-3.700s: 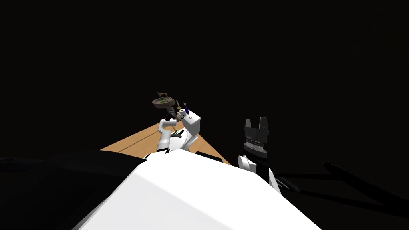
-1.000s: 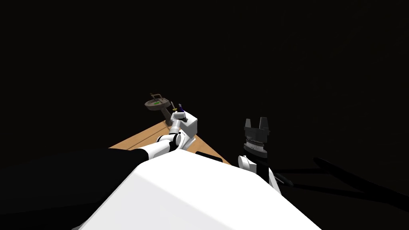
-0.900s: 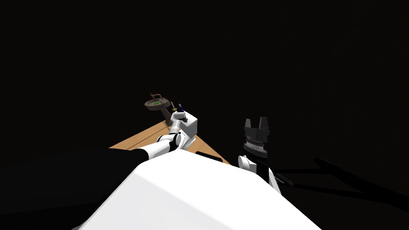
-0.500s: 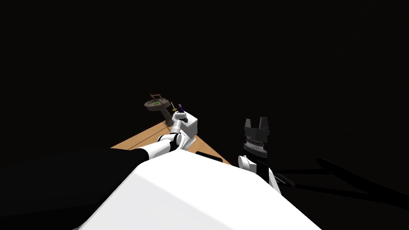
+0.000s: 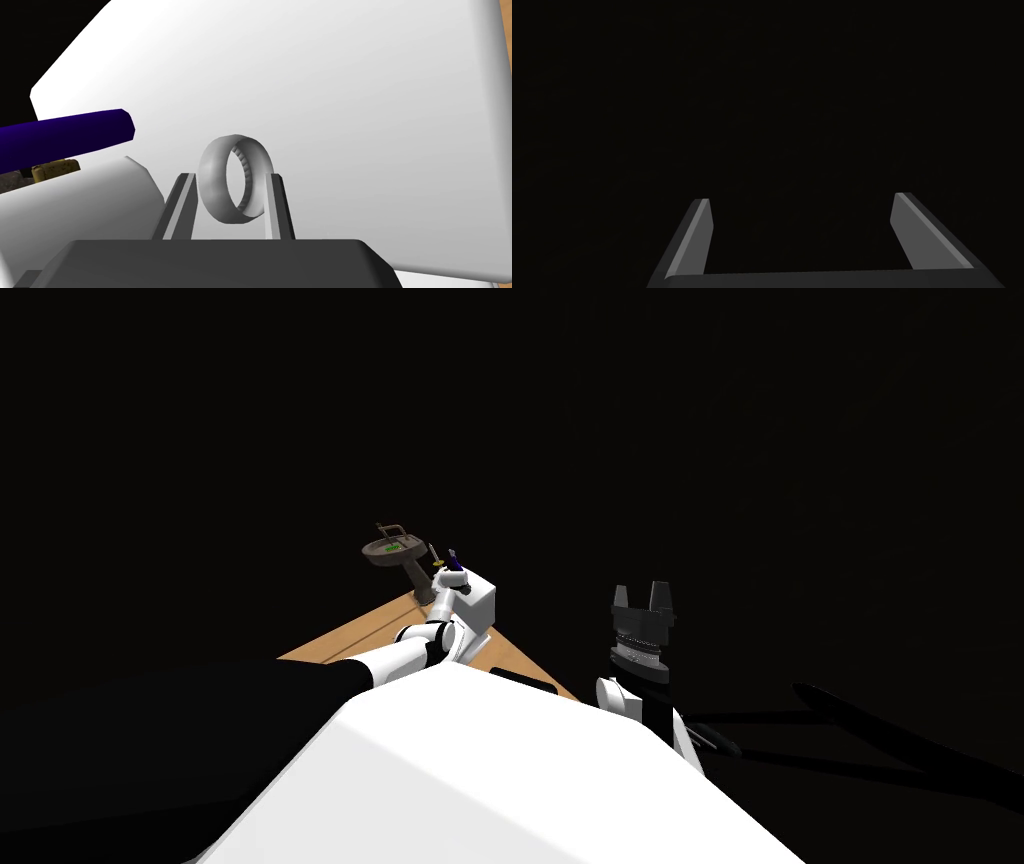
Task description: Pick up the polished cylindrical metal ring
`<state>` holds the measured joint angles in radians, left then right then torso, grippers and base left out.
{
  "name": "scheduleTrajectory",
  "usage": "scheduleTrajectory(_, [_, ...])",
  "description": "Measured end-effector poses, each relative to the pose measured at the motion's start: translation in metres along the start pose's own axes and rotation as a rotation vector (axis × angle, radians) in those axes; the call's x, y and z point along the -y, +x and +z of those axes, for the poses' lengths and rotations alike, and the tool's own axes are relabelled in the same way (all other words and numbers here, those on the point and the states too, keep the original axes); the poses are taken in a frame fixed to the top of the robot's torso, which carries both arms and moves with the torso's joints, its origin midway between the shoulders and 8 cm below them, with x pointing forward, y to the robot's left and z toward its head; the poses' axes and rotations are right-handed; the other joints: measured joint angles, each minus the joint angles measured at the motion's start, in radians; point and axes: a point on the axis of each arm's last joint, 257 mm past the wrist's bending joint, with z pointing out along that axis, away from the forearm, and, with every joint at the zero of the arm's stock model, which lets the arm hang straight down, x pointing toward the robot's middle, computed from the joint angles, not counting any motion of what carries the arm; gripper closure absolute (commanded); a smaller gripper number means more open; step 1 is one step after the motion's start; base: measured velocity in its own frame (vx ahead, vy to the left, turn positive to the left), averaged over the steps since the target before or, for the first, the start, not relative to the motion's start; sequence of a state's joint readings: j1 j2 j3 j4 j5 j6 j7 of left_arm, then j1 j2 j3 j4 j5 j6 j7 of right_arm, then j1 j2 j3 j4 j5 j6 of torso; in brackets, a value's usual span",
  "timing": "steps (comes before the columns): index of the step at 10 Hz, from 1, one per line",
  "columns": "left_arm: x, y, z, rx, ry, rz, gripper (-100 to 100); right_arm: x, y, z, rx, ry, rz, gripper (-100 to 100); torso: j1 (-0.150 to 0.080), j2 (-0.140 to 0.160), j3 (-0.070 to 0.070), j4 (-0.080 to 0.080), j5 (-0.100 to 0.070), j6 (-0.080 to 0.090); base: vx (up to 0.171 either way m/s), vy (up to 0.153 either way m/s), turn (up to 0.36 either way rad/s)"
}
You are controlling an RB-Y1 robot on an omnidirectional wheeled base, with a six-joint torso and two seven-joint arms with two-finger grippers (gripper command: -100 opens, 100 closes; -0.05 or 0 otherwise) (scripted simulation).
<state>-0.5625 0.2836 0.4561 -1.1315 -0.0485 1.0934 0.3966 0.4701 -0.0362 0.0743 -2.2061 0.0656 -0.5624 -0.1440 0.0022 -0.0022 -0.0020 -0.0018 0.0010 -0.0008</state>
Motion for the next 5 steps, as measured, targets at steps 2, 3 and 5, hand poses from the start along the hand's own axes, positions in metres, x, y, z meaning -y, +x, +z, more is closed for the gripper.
scheduleTrajectory(2, [-0.0001, -0.0002, 0.0, 0.0, 0.0, -0.001, 0, 0.0, 0.0, 0.0, 0.0, 0.0, 0.0, 0, 0.0, 0.0, 0.0, 0.0, 0.0, 0.0, 0.0, 0.0, 0.0])
scheduleTrajectory(3, [0.0, -0.0002, 0.0, 0.0, 0.0, -0.001, 100, 0.0, 0.0, 0.0, 0.0, 0.0, 0.0, 0, 0.0, 0.0, 0.0, 0.0, 0.0, 0.0, -0.003, -0.027, 0.012])
scheduleTrajectory(5, [0.0042, -0.005, -0.0054, -0.001, 0.0, 0.001, 100, 0.0, 0.0, 0.0, 0.0, 0.0, 0.0, 0, -0.004, 0.001, 0.0, 0.0, -0.001, 0.001, -0.011, -0.053, 0.021])
